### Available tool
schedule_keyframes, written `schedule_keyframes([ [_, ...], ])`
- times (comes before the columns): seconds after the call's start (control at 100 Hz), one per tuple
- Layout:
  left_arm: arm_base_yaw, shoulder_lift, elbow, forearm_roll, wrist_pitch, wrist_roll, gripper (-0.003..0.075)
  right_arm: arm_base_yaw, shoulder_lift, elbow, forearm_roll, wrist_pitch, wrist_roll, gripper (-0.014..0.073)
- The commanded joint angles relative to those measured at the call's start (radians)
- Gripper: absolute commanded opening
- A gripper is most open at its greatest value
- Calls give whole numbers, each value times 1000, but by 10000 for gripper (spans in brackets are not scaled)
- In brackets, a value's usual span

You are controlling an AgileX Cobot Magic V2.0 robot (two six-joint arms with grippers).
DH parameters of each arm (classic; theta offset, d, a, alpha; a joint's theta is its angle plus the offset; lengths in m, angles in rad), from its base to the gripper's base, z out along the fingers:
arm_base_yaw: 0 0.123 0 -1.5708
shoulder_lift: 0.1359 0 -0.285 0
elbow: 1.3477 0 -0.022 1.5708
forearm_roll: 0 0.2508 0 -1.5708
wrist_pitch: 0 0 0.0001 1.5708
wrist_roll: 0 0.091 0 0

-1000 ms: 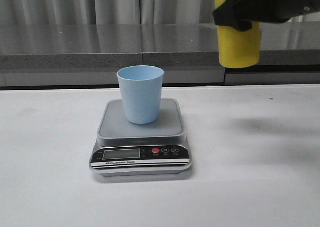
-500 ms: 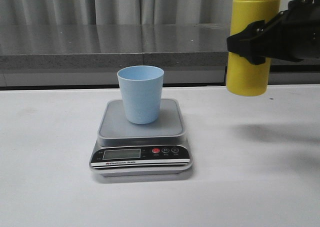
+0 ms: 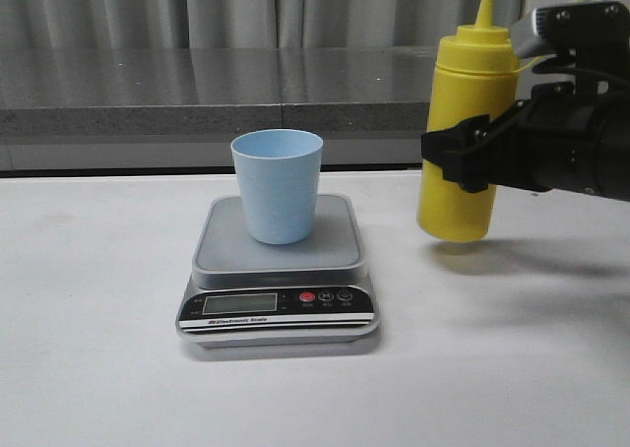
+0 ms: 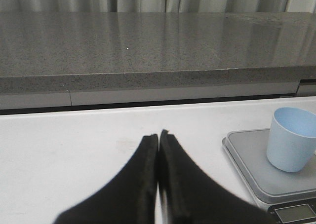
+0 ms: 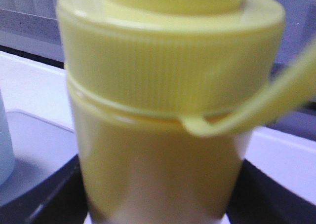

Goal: Pour seasoning into cup on scale with both arms
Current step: 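Lower the yellow bottle onto the table beside the scale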

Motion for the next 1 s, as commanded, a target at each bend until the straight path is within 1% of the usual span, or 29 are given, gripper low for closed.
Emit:
schedule_keyframes([
  [0.0,2,7,-27,-11,-72,-5,-20,-6,-13,-18,-15,-119,-10,246],
  [0.3,2,7,-27,-11,-72,-5,-20,-6,63,-18,-26,-155,-10,246],
  [0.43,2,7,-27,-11,-72,-5,-20,-6,68,-18,-55,-155,-10,246],
  [0.62,2,7,-27,-11,-72,-5,-20,-6,68,-18,-58,-154,-10,261],
  [0.67,2,7,-27,-11,-72,-5,-20,-6,68,-18,-58,-150,-10,286],
  [0.74,2,7,-27,-11,-72,-5,-20,-6,68,-18,-58,-150,-10,343],
  [0.91,2,7,-27,-11,-72,-5,-20,-6,68,-18,-59,-150,-10,547],
  [0.99,2,7,-27,-11,-72,-5,-20,-6,68,-18,-59,-150,-10,614],
])
